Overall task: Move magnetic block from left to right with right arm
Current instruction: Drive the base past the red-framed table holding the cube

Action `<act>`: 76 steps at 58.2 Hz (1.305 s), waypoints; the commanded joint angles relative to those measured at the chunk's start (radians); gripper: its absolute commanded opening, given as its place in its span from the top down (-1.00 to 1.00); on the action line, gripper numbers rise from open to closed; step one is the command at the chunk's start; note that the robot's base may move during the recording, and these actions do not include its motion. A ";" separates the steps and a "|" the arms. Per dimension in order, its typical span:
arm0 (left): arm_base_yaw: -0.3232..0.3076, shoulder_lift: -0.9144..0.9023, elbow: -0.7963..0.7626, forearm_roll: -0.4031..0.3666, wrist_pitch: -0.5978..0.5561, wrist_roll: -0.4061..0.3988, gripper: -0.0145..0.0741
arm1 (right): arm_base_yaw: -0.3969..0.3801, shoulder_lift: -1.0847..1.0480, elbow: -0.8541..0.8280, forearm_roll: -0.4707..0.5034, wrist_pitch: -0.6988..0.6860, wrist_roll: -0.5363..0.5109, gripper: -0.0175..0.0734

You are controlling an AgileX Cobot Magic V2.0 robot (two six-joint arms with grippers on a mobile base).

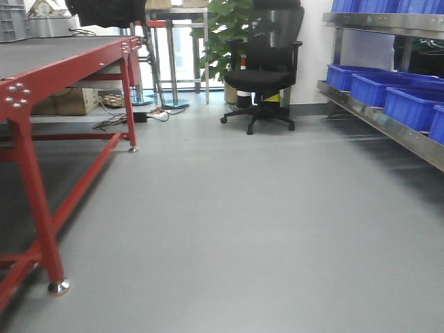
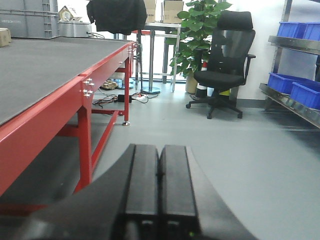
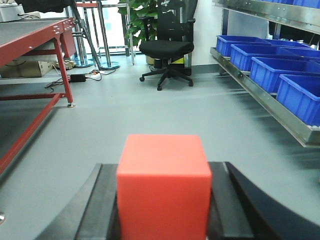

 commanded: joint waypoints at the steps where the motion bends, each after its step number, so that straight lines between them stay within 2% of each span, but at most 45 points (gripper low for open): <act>1: 0.000 -0.012 0.008 -0.005 -0.086 -0.002 0.96 | -0.005 0.005 -0.028 -0.009 -0.086 -0.005 0.06; 76: 0.000 -0.012 0.008 -0.005 -0.086 -0.002 0.96 | -0.005 0.005 -0.028 -0.009 -0.086 -0.005 0.06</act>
